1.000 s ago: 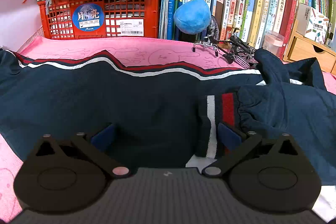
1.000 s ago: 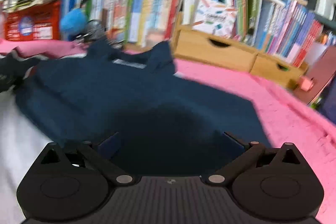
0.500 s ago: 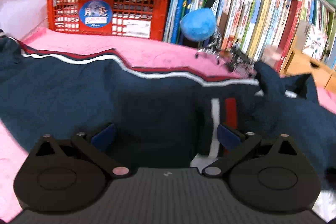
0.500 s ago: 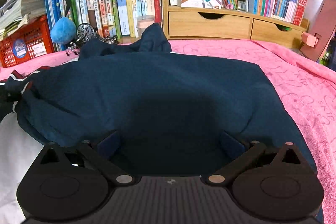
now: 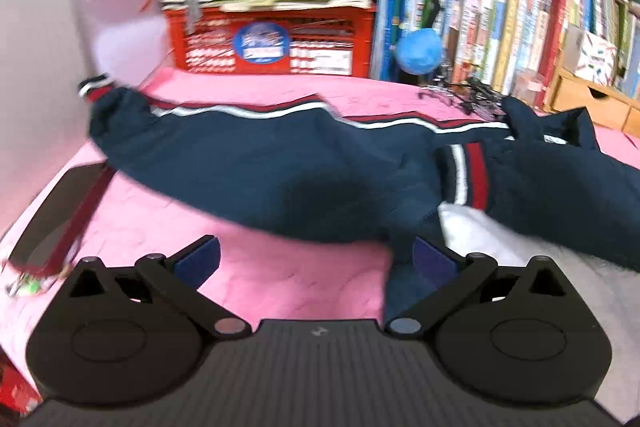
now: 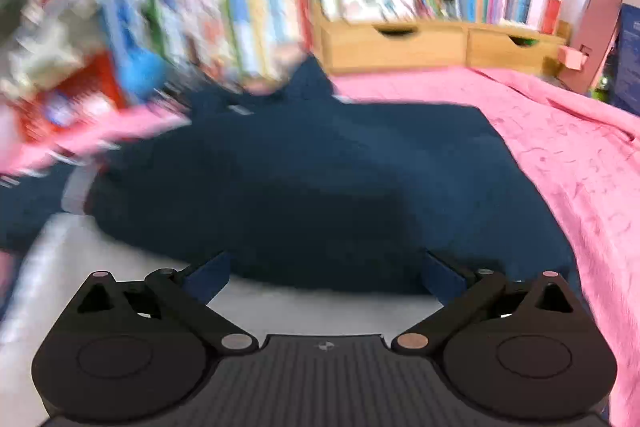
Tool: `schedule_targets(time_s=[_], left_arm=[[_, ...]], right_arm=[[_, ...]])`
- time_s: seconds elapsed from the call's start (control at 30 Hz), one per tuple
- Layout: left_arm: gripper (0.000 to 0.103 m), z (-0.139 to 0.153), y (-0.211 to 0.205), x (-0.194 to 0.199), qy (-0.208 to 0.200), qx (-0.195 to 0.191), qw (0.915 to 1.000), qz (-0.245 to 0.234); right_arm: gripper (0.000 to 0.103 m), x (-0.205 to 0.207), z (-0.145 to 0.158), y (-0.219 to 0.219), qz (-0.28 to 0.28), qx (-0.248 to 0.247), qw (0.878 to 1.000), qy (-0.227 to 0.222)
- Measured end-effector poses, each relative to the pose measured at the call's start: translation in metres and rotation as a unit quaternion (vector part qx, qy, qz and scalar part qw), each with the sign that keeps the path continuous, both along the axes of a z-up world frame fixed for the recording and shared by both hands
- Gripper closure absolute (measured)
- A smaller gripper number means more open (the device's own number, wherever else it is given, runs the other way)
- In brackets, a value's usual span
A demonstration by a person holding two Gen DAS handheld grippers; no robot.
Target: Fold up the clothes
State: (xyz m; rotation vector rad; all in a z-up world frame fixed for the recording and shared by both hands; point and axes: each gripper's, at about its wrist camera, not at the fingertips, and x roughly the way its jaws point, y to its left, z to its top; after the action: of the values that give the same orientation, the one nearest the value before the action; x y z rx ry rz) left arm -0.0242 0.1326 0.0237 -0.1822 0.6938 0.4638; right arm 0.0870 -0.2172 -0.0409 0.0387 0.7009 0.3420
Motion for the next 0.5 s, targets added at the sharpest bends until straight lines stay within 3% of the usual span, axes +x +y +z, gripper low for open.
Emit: schedule_targets(time_s=[0.13,0.27,0.5], left_arm=[[0.000,-0.004,0.007,-0.015,0.034,-0.023,0.9989,0.023],[0.000,-0.004,-0.021,-0.037,0.034,-0.037,0.9987,-0.006],[0.000,-0.008,-0.075,-0.042,0.067,-0.010,0.9950,-0.074]], right_arm=[[0.000,-0.068,0.018,-0.010,0.025,0.071,0.997,-0.025],[0.000,-0.112,0.015,-0.020,0.020,0.107,0.994,-0.030],[0.000,-0.130,0.017,-0.016,-0.004,0.011,1.000,-0.021]])
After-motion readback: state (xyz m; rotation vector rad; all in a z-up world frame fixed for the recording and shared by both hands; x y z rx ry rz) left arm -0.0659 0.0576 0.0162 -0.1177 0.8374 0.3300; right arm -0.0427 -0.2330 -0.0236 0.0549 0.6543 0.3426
